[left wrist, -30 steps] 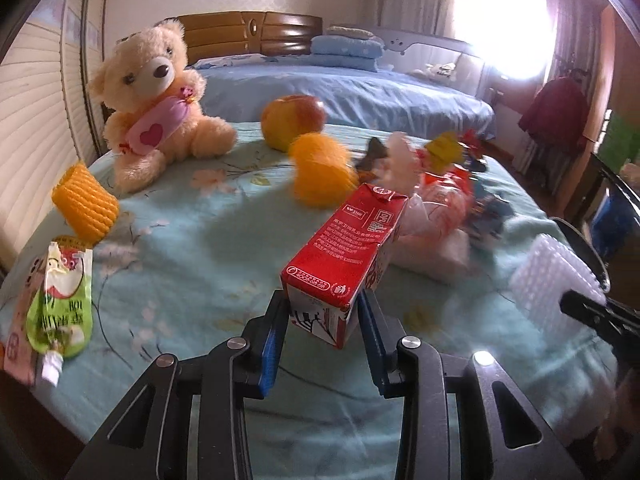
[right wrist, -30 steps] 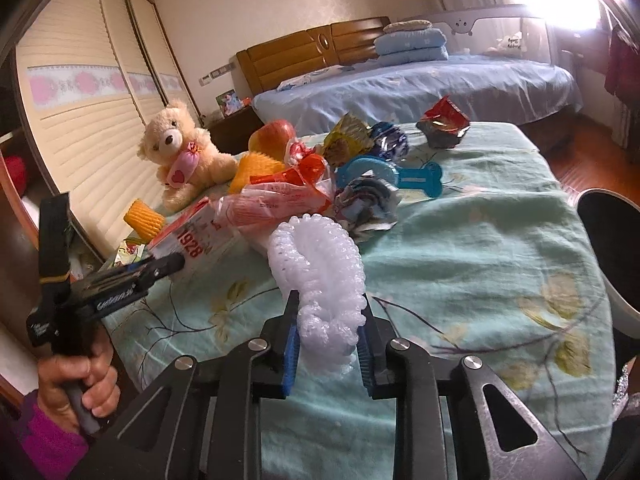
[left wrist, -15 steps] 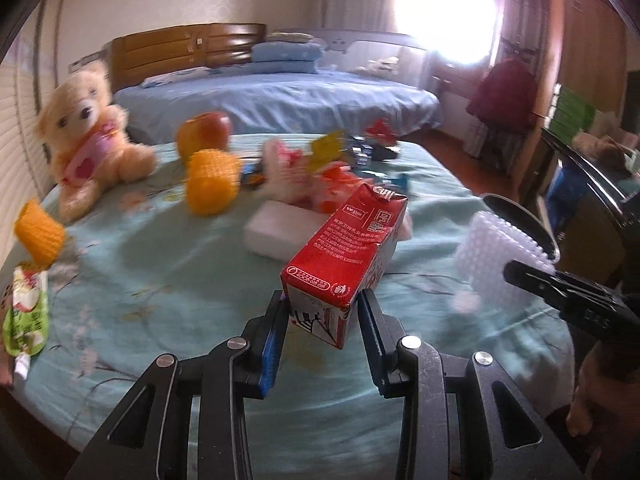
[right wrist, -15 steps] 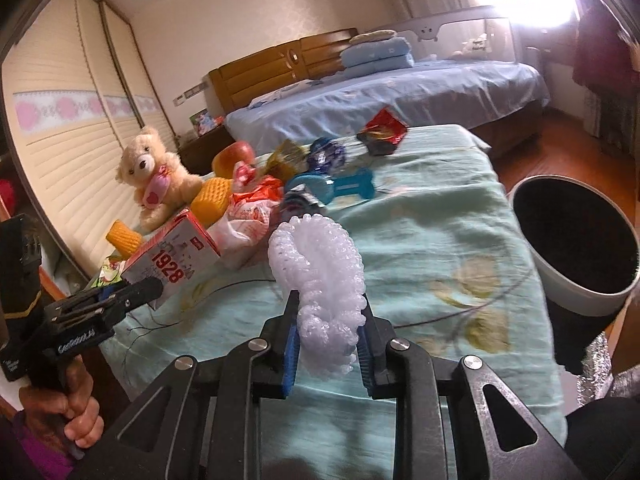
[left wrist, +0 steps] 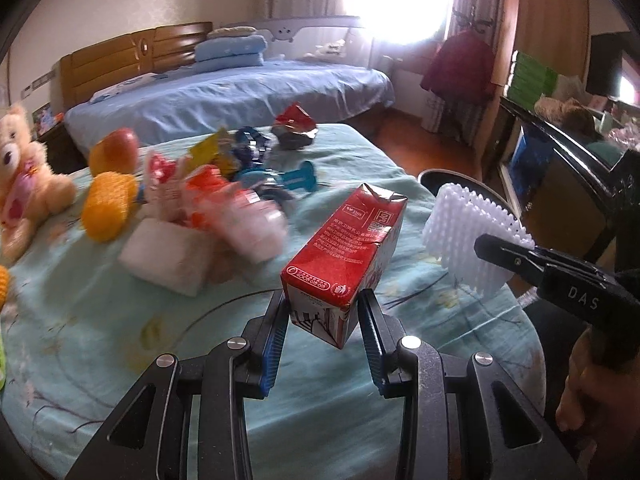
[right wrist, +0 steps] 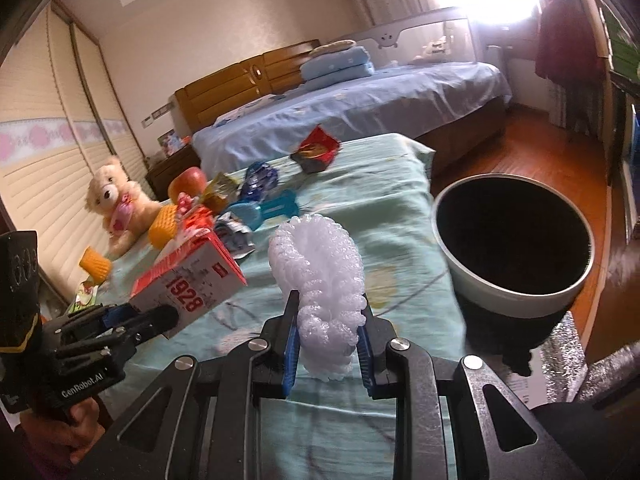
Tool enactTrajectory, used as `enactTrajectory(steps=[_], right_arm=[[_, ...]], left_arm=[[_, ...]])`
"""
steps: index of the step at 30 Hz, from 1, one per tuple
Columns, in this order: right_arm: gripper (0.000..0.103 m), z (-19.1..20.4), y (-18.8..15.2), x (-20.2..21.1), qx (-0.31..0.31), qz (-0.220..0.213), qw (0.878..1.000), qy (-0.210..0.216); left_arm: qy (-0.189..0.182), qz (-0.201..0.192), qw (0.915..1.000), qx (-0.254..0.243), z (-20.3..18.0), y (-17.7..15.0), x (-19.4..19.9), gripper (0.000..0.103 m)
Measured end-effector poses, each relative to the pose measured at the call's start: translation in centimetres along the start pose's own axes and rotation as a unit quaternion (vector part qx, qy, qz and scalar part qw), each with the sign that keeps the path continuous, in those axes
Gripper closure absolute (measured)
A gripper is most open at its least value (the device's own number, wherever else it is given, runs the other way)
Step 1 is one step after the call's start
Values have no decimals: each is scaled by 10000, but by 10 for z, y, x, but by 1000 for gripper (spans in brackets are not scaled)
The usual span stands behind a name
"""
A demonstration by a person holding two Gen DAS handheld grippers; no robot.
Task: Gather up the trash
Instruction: 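Carry the carton and white mesh over the trash bin with both grippers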
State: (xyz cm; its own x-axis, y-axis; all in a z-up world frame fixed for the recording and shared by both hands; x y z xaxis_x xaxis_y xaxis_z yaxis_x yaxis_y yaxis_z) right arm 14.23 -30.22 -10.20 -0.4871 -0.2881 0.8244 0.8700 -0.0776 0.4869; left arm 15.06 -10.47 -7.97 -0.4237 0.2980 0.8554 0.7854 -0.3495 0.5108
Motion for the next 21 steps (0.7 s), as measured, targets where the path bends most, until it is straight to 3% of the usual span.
enactTrajectory(steps=[21], right_arm=[[78, -104, 25, 9, -719, 43, 9957, -586]], left_arm=[[-64, 165, 9981, -594, -70, 84, -73, 68]])
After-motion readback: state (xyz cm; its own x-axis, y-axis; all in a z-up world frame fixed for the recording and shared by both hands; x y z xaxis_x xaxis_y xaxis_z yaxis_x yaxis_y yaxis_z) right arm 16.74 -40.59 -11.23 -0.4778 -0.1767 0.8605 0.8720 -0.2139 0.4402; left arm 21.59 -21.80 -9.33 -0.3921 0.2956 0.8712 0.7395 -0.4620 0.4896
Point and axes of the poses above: each gripper's, at about its wrist camera, not at the fingertips, and x roughly against the way its jaws point, z to its left, y to its top, the point moved 5 cm from there along -x, roughly the way its jaws point, and after that the axes turned 15 degrees about z, right-handed, at the moved point
